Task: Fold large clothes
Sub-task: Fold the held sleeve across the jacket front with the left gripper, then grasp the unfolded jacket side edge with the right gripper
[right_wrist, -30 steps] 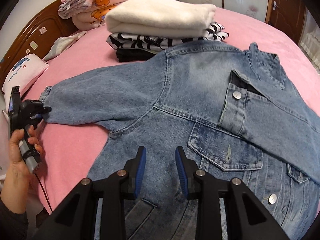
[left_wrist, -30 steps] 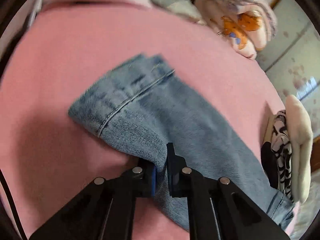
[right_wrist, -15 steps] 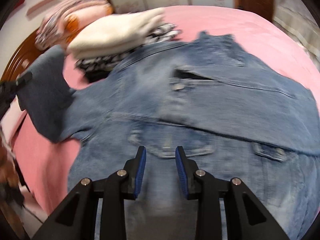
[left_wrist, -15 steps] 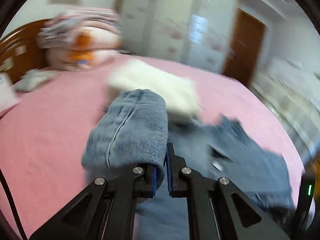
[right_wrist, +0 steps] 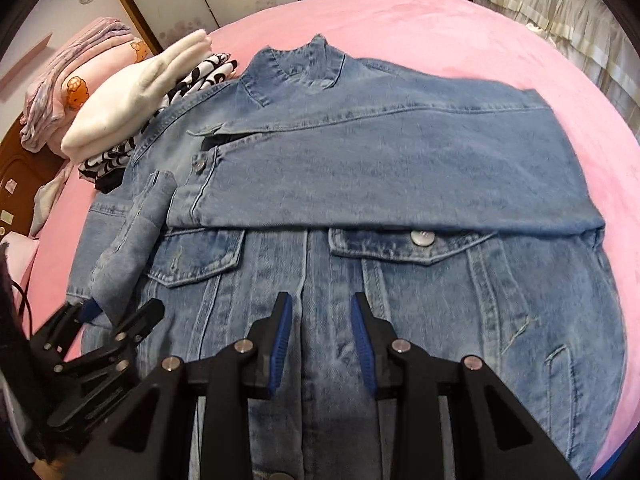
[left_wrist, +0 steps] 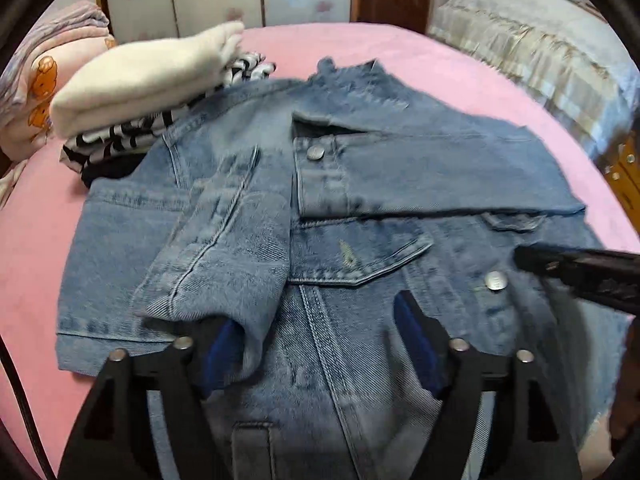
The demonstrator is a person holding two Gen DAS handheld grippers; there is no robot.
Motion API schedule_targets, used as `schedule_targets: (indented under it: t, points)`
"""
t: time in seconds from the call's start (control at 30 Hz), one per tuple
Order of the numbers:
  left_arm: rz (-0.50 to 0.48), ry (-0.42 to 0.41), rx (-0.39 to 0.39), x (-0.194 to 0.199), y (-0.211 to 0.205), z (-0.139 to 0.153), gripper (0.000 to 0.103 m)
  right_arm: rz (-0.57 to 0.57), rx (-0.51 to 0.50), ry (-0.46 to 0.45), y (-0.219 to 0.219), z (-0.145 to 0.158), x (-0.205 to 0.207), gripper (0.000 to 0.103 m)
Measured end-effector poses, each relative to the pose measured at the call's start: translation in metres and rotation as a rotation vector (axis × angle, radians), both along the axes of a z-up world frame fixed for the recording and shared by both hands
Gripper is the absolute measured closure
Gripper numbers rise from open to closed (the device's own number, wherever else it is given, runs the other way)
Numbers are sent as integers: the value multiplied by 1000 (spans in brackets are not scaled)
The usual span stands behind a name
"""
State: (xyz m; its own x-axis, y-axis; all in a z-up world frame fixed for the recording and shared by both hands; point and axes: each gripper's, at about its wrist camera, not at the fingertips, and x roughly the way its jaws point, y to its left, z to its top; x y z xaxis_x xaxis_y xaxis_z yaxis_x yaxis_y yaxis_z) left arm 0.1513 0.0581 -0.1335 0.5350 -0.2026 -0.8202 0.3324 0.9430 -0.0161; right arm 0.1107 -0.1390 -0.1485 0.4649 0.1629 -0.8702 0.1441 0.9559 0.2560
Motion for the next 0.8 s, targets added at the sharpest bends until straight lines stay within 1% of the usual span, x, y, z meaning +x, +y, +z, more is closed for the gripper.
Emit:
schedule_targets:
  t: [0.07,0.13,0.3,0.33,0.37,0.4,0.47,0.5,0.6,0.7,0.8]
  points:
    - [-4,-4,-29,-3,8,14,25,18,31,-4,7,1,3,73]
    - [13,3,-66,-17,26,30,25,49,52,-18,17,5,8,73]
    - [126,22,-137,-31,77,55,24,183,46,-82,59,26,20,72]
    - [157,18,-144,-36,90,59,24,209,38,-93,68,29,22,70]
    - [185,12,-146,-40,100,62,24,240,28,-108,78,34,23,63]
    - [225,5,-145,-44,112,65,24,281,10,-133,93,40,25,56]
    - [322,5,-134,-49,137,65,24,341,-22,-167,115,48,27,50]
    - [358,10,-139,-51,147,64,24,389,-47,-186,132,51,29,48]
    - [457,52,-143,-51,174,54,24,501,-101,-196,171,51,34,42]
    - [529,87,-125,-47,190,47,24,594,-156,-177,202,40,37,42]
    - [553,101,-148,-46,199,44,24,672,-285,-145,230,18,38,42]
